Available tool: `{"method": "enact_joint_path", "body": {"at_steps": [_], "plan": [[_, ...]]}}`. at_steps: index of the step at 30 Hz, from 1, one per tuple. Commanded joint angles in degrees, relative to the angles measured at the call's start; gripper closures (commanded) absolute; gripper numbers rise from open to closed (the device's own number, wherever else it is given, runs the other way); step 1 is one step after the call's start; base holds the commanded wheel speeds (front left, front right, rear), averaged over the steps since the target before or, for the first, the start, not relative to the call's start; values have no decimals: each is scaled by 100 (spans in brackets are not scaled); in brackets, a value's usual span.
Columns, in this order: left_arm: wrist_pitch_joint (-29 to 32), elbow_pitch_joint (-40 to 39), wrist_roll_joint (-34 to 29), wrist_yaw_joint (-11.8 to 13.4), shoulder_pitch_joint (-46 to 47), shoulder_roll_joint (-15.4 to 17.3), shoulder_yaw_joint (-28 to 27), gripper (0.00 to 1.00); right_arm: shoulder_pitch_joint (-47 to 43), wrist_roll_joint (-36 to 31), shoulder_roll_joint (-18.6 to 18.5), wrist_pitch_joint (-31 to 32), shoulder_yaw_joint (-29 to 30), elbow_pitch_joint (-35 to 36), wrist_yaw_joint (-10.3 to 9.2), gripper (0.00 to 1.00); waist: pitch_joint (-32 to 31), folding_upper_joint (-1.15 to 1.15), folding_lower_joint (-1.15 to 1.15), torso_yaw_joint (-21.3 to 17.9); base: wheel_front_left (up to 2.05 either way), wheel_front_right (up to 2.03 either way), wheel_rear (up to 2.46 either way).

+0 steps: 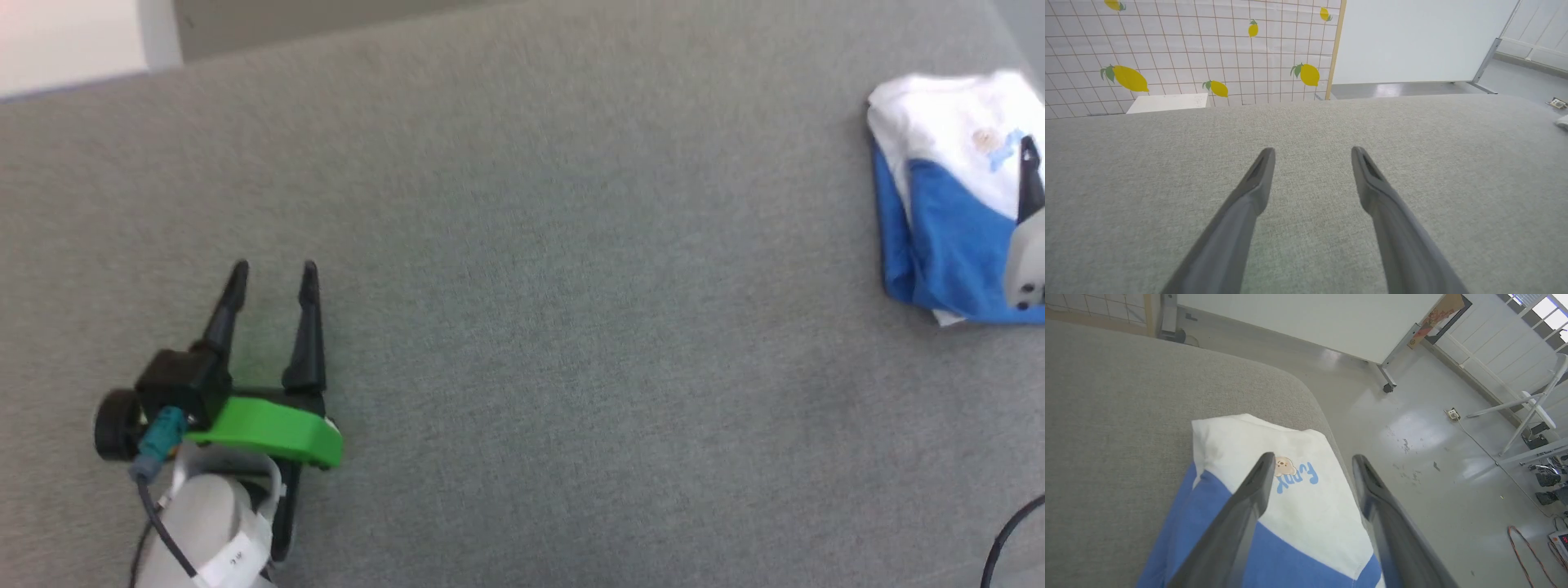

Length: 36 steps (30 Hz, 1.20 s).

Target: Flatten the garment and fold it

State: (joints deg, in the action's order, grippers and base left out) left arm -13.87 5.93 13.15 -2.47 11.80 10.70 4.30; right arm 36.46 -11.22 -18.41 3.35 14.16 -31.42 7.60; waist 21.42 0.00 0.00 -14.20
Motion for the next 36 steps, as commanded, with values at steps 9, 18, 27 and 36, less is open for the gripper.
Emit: {"method": "enact_joint_path", "body": {"at_steps": [9, 18, 27, 36], "plan": [[-102, 354, 92, 51, -269, -277, 16, 0, -1383, 1028, 651, -759, -114, 1362, -11, 0, -1494, 0, 0, 863, 0, 0, 0], [-111, 535, 143, -74, -406, -418, 112, 0, -2670, 1327, 1269, -1039, -468, 2679, -11, 0, -1813, 0, 0, 1411, 0, 0, 0], [-112, 824, 193, -191, -461, -536, 248, 0, -3551, 1391, 1533, -1259, -650, 2991, -11, 0, -2067, 0, 0, 1819, 0, 0, 0], [-112, 924, 94, -189, -616, -614, 240, 0, -4032, 1646, 1551, -1329, -707, 3039, -11, 0, -2236, 0, 0, 1976, 0, 0, 0]]}}
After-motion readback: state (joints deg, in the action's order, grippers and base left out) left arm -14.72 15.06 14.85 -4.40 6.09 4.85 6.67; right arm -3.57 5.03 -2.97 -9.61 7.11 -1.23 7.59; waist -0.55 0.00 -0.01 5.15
